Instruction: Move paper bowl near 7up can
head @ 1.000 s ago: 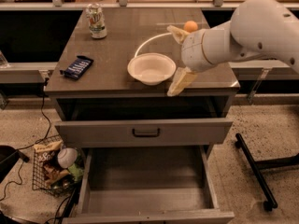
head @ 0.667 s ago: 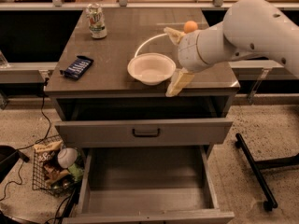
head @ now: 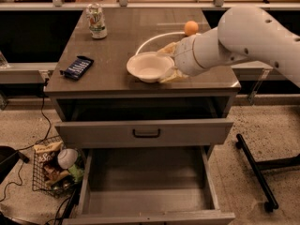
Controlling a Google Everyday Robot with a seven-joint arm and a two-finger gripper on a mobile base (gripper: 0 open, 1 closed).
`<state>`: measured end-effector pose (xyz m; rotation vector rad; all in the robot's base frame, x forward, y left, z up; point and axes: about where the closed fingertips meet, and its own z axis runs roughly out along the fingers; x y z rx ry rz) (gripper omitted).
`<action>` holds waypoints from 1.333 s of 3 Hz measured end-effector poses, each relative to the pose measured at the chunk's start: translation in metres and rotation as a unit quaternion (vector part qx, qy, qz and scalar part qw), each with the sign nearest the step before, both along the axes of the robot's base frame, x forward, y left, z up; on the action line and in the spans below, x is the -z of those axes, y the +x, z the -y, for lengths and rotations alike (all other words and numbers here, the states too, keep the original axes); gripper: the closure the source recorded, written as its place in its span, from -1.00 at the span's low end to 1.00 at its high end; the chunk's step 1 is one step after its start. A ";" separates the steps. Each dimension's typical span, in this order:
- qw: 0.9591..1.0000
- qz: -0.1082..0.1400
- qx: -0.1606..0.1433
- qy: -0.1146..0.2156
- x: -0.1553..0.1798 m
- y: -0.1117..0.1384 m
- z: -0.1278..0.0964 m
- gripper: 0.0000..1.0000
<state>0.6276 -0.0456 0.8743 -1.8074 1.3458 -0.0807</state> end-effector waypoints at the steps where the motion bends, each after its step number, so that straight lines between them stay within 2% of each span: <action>1: 1.000 0.000 -0.001 0.000 0.000 0.000 -0.001 0.38; 2: 1.000 0.000 -0.002 0.000 0.000 -0.001 -0.003 0.88; 3: 1.000 -0.001 -0.003 0.000 0.000 -0.001 -0.004 1.00; 4: 1.000 -0.001 -0.003 0.000 0.000 -0.001 -0.004 1.00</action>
Offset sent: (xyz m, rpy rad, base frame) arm -0.0004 0.0011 0.0002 -0.0003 0.0004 0.0016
